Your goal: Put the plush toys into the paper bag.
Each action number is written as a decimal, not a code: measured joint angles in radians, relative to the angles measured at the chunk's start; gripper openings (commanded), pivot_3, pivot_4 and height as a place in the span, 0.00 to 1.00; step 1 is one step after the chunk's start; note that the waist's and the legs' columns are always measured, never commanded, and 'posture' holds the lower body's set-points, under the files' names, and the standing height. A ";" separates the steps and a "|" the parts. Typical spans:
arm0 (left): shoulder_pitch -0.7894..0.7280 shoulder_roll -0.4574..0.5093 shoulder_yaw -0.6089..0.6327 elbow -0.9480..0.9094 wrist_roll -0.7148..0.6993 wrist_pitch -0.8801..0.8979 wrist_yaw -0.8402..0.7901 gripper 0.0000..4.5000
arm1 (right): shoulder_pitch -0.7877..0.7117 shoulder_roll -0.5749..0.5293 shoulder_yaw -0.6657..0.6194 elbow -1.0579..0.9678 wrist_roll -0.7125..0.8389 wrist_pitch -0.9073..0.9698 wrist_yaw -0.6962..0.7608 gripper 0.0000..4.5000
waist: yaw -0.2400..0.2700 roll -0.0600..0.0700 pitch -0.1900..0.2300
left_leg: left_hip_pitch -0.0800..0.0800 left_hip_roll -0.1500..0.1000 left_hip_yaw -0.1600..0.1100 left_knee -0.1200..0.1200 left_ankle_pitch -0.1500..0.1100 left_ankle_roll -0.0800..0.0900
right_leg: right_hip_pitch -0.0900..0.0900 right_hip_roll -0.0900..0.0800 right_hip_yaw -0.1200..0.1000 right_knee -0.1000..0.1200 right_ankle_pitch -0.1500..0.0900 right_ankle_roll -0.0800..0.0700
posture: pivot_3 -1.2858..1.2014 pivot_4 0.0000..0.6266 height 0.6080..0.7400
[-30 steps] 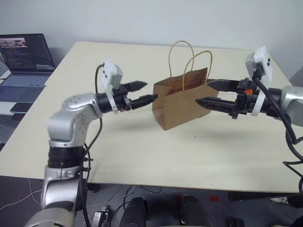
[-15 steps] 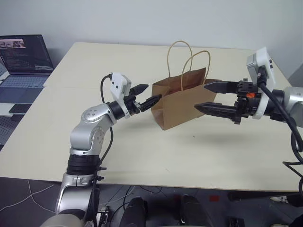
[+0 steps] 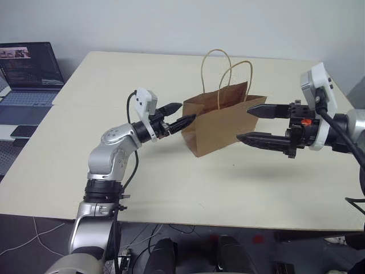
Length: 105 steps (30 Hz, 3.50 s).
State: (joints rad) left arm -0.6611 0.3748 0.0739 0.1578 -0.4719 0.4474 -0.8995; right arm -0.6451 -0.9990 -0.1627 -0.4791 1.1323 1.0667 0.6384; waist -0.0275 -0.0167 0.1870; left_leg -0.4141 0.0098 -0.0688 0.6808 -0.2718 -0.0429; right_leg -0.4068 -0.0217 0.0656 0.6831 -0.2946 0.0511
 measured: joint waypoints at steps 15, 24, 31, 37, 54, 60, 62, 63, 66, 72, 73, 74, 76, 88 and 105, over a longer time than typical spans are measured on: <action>-0.076 0.044 -0.017 0.102 0.002 -0.033 -0.099 0.84 | 0.037 0.025 0.109 -0.067 -0.157 -0.037 0.054 1.00 | 0.000 0.000 0.000 | 0.000 0.000 -0.001 0.000 0.000 0.000 | 0.000 0.000 -0.001 0.001 0.000 0.000 | 0.52 0.24 1.00; -0.048 0.093 -0.017 0.033 -0.038 0.036 -0.164 0.84 | 0.043 0.063 0.126 -0.067 -0.236 -0.052 0.048 1.00 | -0.001 0.000 0.000 | 0.000 0.000 -0.003 0.000 0.000 0.000 | 0.000 0.000 -0.001 0.001 0.000 0.000 | 0.52 0.24 1.00; 0.069 0.068 -0.033 -0.157 -0.039 0.078 -0.097 0.84 | 0.058 0.066 0.126 -0.071 -0.245 -0.052 0.051 1.00 | 0.001 0.000 0.000 | 0.000 0.000 -0.004 0.000 0.000 0.000 | 0.000 0.000 0.000 0.001 0.000 0.000 | 0.52 0.24 1.00; 0.079 -0.008 -0.039 -0.176 -0.026 0.087 0.024 0.84 | 0.059 0.060 0.104 -0.073 -0.245 -0.051 0.059 1.00 | 0.002 0.000 0.000 | 0.000 0.000 -0.004 0.001 0.000 0.000 | 0.001 0.000 0.000 0.001 0.000 0.000 | 0.52 0.24 1.00; 0.063 -0.106 -0.107 -0.116 0.043 0.064 0.148 0.20 | 0.076 0.016 0.019 -0.068 -0.241 -0.018 0.057 1.00 | 0.002 0.000 0.000 | 0.001 -0.001 -0.002 0.001 0.000 0.000 | 0.001 0.000 0.000 0.002 0.000 0.000 | 0.52 0.24 1.00; 0.055 -0.096 -0.113 -0.084 0.059 0.034 0.122 0.00 | 0.078 0.016 0.016 -0.068 -0.238 -0.011 0.053 1.00 | 0.002 0.000 0.000 | 0.001 -0.001 -0.001 0.001 0.000 0.000 | 0.001 0.000 0.000 0.002 0.000 0.000 | 0.52 0.24 1.00; 0.042 -0.080 -0.120 -0.063 0.061 0.019 0.092 0.00 | 0.084 0.015 0.011 -0.068 -0.239 -0.012 0.054 1.00 | 0.002 0.000 0.000 | 0.001 -0.001 -0.001 0.001 0.000 0.000 | 0.001 0.000 0.000 0.002 0.000 0.000 | 0.52 0.24 1.00; 0.034 -0.068 -0.125 -0.057 0.061 0.013 0.071 0.00 | 0.087 0.015 0.006 -0.068 -0.239 -0.012 0.056 1.00 | 0.002 0.000 0.000 | 0.001 -0.002 0.000 0.001 0.000 0.000 | 0.001 0.000 0.000 0.002 0.000 0.000 | 0.52 0.24 1.00; -0.002 -0.019 -0.132 -0.017 0.051 0.002 -0.041 0.00 | 0.126 -0.006 -0.030 -0.067 -0.252 -0.048 0.085 1.00 | 0.001 0.000 0.000 | 0.001 -0.002 0.000 0.000 0.000 0.000 | 0.001 0.000 0.000 0.001 0.000 0.000 | 0.52 0.24 1.00; -0.078 0.117 -0.134 0.057 -0.005 0.045 -0.287 0.00 | 0.206 -0.051 -0.180 -0.058 -0.228 -0.109 0.202 1.00 | 0.000 0.000 0.000 | 0.001 -0.002 0.002 0.000 0.000 0.000 | 0.001 0.002 -0.001 0.001 0.000 0.000 | 0.52 0.24 1.00; -0.087 0.136 -0.133 0.065 -0.016 0.060 -0.320 0.00 | 0.208 -0.060 -0.203 -0.052 -0.212 -0.109 0.216 1.00 | 0.000 0.000 0.000 | 0.002 -0.002 0.002 0.000 0.000 0.000 | 0.001 0.002 0.000 0.001 0.000 0.000 | 0.52 0.24 1.00; -0.098 0.160 -0.133 0.070 -0.047 0.105 -0.382 0.00 | 0.216 -0.079 -0.241 -0.046 -0.186 -0.103 0.237 1.00 | -0.001 0.000 0.000 | 0.002 -0.002 0.002 0.000 0.000 0.000 | 0.001 0.002 0.000 0.001 0.000 0.000 | 0.52 0.24 1.00; -0.099 0.196 -0.134 0.065 -0.082 0.161 -0.454 0.00 | 0.236 -0.102 -0.288 -0.043 -0.159 -0.092 0.256 1.00 | -0.001 0.000 0.000 | 0.002 -0.001 0.002 0.000 0.000 0.000 | 0.002 0.002 -0.001 0.001 0.000 0.000 | 0.52 0.24 1.00; -0.141 0.198 -0.223 0.081 -0.017 0.077 -0.555 0.00 | 0.322 -0.151 -0.346 -0.038 -0.097 -0.064 0.268 1.00 | -0.002 0.000 0.000 | 0.005 -0.002 0.004 -0.001 0.000 0.000 | 0.002 0.003 0.001 0.002 0.000 0.000 | 0.52 0.24 1.00; -0.116 0.184 -0.148 0.211 0.077 -0.070 -0.443 0.00 | 0.361 -0.163 -0.316 -0.054 -0.145 -0.106 0.277 1.00 | -0.002 0.000 0.000 | 0.009 0.000 0.009 0.000 0.000 0.000 | 0.002 0.002 0.005 0.007 0.000 0.000 | 0.52 0.24 1.00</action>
State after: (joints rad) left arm -0.7771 0.5587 -0.0743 0.3691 -0.3952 0.3770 -1.3421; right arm -0.2843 -1.1623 -0.4791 -0.5331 0.9876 0.9604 0.9154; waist -0.0294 -0.0167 0.1869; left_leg -0.4052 0.0103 -0.0600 0.6807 -0.2715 -0.0424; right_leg -0.4045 -0.0194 0.0709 0.6905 -0.2945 0.0511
